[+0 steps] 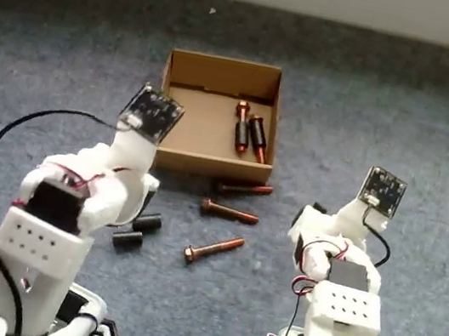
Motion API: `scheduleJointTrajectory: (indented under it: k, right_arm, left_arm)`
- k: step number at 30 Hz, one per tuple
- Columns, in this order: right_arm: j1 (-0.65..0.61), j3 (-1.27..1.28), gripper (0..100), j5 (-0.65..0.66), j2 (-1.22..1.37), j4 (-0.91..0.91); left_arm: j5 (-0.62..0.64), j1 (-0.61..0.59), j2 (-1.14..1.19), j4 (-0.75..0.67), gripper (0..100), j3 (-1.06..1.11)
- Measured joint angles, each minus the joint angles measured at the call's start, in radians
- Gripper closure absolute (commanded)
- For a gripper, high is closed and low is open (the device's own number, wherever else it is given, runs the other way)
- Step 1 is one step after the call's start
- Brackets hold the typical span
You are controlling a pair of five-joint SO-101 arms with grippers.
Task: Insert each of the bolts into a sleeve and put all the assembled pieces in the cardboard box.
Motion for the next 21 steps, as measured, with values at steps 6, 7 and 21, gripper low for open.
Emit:
scheduleJointTrajectory:
  k: [6, 7, 21]
  right_arm:
    - [0.087, 0.0, 99.5, 0.0, 0.0, -0.041]
    - [0.097, 0.0, 99.5, 0.0, 0.0, -0.06]
    - [0.229, 0.0, 99.5, 0.0, 0.0, -0.103]
  left_arm:
    - [0.184, 0.095, 0.362, 0.112, 78, -0.239]
    - [0.216, 0.109, 0.408, 0.123, 78, -0.262]
    - [0.265, 0.379, 0.884, 0.003, 78, -0.344]
